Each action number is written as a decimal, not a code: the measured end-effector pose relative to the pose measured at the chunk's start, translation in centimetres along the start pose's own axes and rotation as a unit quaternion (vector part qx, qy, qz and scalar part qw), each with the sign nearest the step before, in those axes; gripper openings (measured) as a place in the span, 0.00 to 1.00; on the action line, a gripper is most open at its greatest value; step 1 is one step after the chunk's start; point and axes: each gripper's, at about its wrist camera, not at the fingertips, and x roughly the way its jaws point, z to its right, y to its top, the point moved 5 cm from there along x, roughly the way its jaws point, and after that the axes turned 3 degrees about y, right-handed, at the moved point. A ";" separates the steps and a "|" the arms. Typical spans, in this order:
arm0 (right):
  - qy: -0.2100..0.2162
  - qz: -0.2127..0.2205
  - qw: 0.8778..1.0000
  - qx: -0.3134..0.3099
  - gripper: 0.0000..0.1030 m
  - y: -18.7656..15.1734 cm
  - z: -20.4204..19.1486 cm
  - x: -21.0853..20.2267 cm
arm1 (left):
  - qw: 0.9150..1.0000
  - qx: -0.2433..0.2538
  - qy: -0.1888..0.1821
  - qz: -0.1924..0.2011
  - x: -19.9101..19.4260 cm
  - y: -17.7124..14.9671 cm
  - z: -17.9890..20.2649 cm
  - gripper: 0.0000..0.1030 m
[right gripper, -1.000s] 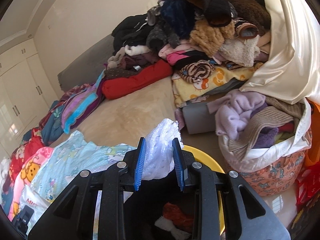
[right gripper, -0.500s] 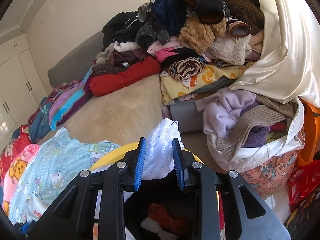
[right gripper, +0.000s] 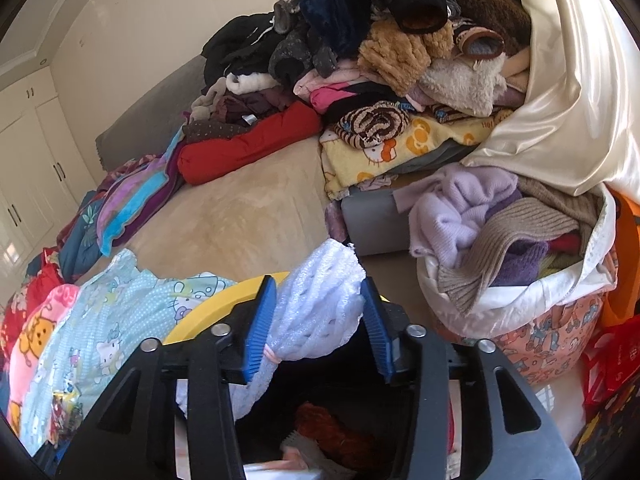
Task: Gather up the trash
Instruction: 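Open both tools to release the plastic into the bin, then move both tools back toward the candy wrappers and red bottle, then lower the right tool onto the purple candy wrapper and close it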
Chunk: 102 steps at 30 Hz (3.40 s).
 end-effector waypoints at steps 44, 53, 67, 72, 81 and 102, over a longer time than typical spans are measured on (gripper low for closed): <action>0.098 -0.020 0.989 -0.112 0.69 -3.6 -12.7 -3.9 | 0.976 -0.134 0.135 0.105 -11.0 1.2 -12.0 0.89; 0.131 -0.027 0.982 -0.136 0.70 -4.9 -15.7 -5.1 | 0.968 -0.156 0.158 0.115 -12.5 0.9 -14.5 0.89; 0.193 -0.040 0.963 -0.184 0.72 -7.7 -21.1 -7.3 | 0.954 -0.193 0.194 0.125 -14.8 -0.3 -18.6 0.89; 0.215 -0.046 0.954 -0.201 0.73 -9.0 -23.0 -8.3 | 0.949 -0.204 0.204 0.128 -15.4 -0.9 -20.2 0.89; 0.250 -0.062 0.937 -0.235 0.73 -11.6 -26.1 -9.7 | 0.937 -0.232 0.223 0.134 -16.9 -2.0 -23.0 0.89; 0.328 -0.150 0.884 -0.298 0.66 -20.1 -32.9 -10.2 | 0.913 -0.289 0.268 0.106 -18.1 -6.6 -30.1 0.89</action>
